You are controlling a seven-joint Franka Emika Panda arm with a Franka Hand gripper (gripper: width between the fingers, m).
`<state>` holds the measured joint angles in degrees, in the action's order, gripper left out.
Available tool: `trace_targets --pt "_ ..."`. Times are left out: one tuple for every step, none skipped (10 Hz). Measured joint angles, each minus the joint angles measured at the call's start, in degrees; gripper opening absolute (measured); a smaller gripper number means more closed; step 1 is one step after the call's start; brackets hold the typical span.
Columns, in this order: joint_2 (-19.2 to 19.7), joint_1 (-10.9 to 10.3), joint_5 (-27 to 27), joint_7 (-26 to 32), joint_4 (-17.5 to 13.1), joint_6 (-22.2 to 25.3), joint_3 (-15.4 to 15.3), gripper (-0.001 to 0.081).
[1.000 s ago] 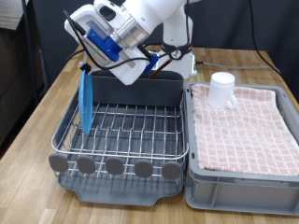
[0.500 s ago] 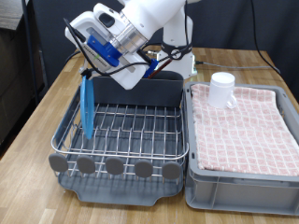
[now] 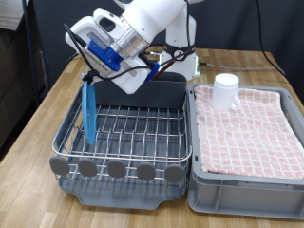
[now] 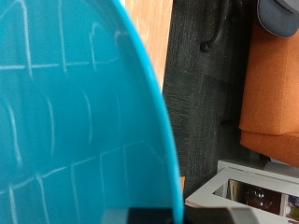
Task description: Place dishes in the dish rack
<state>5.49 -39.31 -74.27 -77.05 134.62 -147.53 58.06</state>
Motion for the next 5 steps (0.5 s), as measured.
trace_targets --pt "0.2 0.0 0.0 -0.2 0.1 -0.4 0.2 0.0019" --pt "0.3 0.0 0.0 -0.2 0.1 -0.7 0.4 0.0091" --pt "0.3 0.0 0.0 -0.2 0.1 -1.0 0.5 0.0237" --pt "0.3 0.0 0.0 -0.2 0.1 -1.2 0.6 0.0413" --pt "0.3 0.1 1.0 0.4 0.1 -1.6 0.6 0.0413"
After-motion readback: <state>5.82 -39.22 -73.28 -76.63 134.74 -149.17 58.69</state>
